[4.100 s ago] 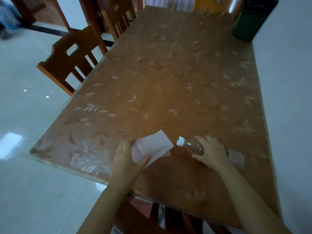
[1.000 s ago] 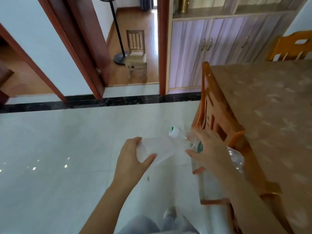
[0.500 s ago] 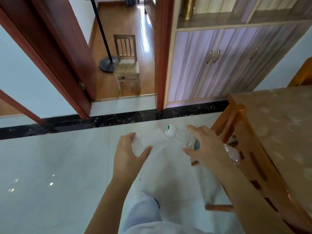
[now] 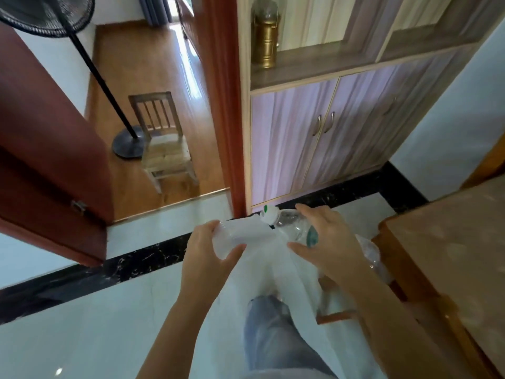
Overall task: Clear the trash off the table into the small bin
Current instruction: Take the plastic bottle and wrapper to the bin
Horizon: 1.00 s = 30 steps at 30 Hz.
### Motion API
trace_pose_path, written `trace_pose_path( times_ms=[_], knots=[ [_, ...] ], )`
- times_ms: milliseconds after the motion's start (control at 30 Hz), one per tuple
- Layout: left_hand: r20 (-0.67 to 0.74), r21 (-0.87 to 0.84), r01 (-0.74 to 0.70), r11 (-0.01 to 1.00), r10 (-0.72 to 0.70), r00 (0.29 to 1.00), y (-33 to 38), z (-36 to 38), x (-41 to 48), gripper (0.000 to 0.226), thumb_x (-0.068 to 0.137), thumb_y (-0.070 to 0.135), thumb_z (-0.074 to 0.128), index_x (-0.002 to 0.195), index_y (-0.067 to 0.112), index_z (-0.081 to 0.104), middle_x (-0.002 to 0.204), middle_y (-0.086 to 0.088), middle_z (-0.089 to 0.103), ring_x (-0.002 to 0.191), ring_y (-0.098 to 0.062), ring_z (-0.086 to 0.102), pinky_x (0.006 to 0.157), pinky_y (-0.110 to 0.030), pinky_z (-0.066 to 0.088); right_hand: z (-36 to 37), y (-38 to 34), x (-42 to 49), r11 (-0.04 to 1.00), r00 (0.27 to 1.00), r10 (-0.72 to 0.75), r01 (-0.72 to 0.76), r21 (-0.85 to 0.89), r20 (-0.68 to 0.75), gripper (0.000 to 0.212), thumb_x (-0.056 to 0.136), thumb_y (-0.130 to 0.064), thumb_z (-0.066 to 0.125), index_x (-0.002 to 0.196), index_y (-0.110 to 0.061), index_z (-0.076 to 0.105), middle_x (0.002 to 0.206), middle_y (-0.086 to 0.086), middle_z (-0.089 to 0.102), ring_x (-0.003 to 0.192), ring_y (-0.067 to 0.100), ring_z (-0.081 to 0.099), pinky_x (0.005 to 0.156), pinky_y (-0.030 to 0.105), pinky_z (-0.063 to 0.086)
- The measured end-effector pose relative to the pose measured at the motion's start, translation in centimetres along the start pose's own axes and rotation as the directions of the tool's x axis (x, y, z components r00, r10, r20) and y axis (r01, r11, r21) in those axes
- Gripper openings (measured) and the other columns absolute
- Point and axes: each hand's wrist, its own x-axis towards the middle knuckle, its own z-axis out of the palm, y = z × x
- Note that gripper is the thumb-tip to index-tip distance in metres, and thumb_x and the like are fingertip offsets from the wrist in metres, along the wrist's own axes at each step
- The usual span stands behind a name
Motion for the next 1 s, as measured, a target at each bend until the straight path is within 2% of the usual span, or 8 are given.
trace_pose_path(
  times_ms=[200,333,467,567,800,900,1000],
  knots=[
    [0.109,-0.002,-0.081,0.997,0.080,0.991,5.5,5.6,13.4,0.054,0.067,0.036,0.075,0.112,0.022,0.049,0.103,0.006,0.053,0.095,-0.016,0.052,0.078,-0.028,0.040,-3.9,5.4,10.9,0.993,0.991,0.121,-0.120,0.010,-0.061,0.065,0.065,-0.031,0.077,0.123,-0.022,0.049,0.111,0.011,0.055,0.100,0.029,0.051,0.080,0.043,0.050],
    [0.166,-0.011,-0.204,0.979,0.203,0.965,8.6,9.5,20.0,0.060,0.069,0.039,0.074,0.118,0.017,0.048,0.111,0.002,0.050,0.098,-0.013,0.045,0.081,-0.028,0.037,-6.3,9.2,15.9,0.970,0.962,0.239,-0.241,-0.004,-0.133,0.064,0.064,-0.027,0.078,0.121,-0.017,0.052,0.111,0.014,0.056,0.099,0.033,0.050,0.079,0.044,0.050],
    [0.293,-0.065,-0.249,0.966,0.256,0.921,11.4,14.0,25.8,0.057,0.069,0.038,0.075,0.115,0.018,0.048,0.105,0.007,0.047,0.096,-0.010,0.044,0.076,-0.023,0.035,-7.4,12.7,19.6,0.941,0.931,0.331,-0.337,-0.015,-0.156,0.067,0.067,-0.032,0.076,0.126,-0.022,0.047,0.116,0.012,0.054,0.104,0.031,0.049,0.082,0.043,0.048],
    [0.380,-0.141,-0.317,0.938,0.347,0.857,14.2,18.0,30.5,0.055,0.069,0.036,0.075,0.114,0.019,0.048,0.104,0.007,0.048,0.096,-0.010,0.046,0.077,-0.025,0.038,-8.1,16.0,22.2,0.908,0.891,0.403,-0.418,-0.033,-0.212,0.070,0.067,-0.036,0.075,0.129,-0.024,0.044,0.119,0.009,0.054,0.106,0.028,0.049,0.085,0.041,0.046],
    [0.525,-0.270,-0.461,0.845,0.531,0.666,21.8,26.9,40.4,0.054,0.069,0.030,0.076,0.113,0.011,0.052,0.108,-0.005,0.057,0.102,-0.021,0.054,0.084,-0.040,0.048,-11.0,22.6,27.7,0.734,0.693,0.640,-0.679,-0.002,-0.333,0.074,0.069,-0.045,0.071,0.132,-0.032,0.034,0.122,0.002,0.050,0.111,0.021,0.045,0.086,0.037,0.045],
    [0.547,-0.320,-0.520,0.792,0.603,0.580,24.7,31.1,42.7,0.054,0.066,0.025,0.079,0.111,0.009,0.054,0.105,-0.007,0.058,0.098,-0.022,0.055,0.081,-0.040,0.049,-12.5,25.1,29.0,0.656,0.598,0.715,-0.753,0.049,-0.362,0.075,0.070,-0.046,0.069,0.133,-0.032,0.032,0.123,0.001,0.048,0.114,0.023,0.043,0.091,0.041,0.044],
    [0.564,-0.350,-0.566,0.746,0.650,0.508,27.6,35.4,43.8,0.056,0.064,0.029,0.080,0.111,0.013,0.055,0.102,-0.001,0.058,0.095,-0.014,0.054,0.077,-0.030,0.044,-13.8,27.6,29.4,0.592,0.521,0.765,-0.800,0.097,-0.379,0.074,0.071,-0.045,0.069,0.133,-0.032,0.031,0.123,0.002,0.049,0.114,0.023,0.043,0.092,0.040,0.043]
  ],
)
